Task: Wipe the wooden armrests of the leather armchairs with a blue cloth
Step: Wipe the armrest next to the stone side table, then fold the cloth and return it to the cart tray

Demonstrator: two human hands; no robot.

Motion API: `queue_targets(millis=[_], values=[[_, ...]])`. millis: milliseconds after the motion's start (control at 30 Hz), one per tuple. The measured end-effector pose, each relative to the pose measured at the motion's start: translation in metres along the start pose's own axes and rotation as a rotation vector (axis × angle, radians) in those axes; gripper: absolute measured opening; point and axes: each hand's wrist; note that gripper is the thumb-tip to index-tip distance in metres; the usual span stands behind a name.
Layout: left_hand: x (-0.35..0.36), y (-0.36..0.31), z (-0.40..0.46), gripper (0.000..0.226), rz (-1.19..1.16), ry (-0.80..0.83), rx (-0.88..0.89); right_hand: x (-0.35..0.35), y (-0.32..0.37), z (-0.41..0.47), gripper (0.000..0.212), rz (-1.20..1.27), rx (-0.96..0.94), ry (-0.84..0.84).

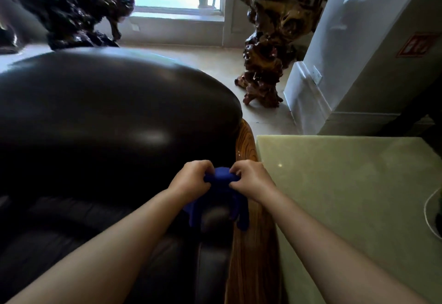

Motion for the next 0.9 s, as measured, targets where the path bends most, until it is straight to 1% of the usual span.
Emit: queue_targets(millis=[100, 233, 367, 467, 600, 733, 900], values=[[-0.045, -0.013, -0.050, 0.025, -0.062, -0.066, -0.046, -0.019, 0.044, -0.032, 0.022, 0.047, -0.049, 0.015], [-0.114, -0.029, -0.125, 0.024, -0.164, -0.120, -0.142, -0.049, 0.117, -0.070, 0.022, 0.072, -0.151, 0.069], [-0.188, -0.041, -0.206, 0.026, -0.245, -0.234, -0.185, -0.081, 0.204, -0.105, 0.021, 0.051, -0.316, 0.064], [-0.231, -0.035, -0.272, 0.026, -0.265, -0.348, -0.197, -0.088, 0.270, -0.137, 0.021, 0.039, -0.447, 0.051], [-0.275, -0.015, -0.368, 0.028, -0.268, -0.466, -0.237, -0.076, 0.354, -0.182, 0.023, -0.011, -0.623, 0.099], [-0.312, 0.015, -0.471, 0.028, -0.269, -0.551, -0.294, -0.049, 0.440, -0.239, 0.025, -0.056, -0.773, 0.159], [-0.364, 0.058, -0.594, 0.028, -0.219, -0.601, -0.352, -0.002, 0.547, -0.311, 0.029, -0.080, -0.921, 0.211]])
Point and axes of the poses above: each hand's wrist, its own z-axis towards the middle knuckle, its own x-axis out of the palm, y = z × x, and after that the axes turned 15 degrees about -z, right-handed
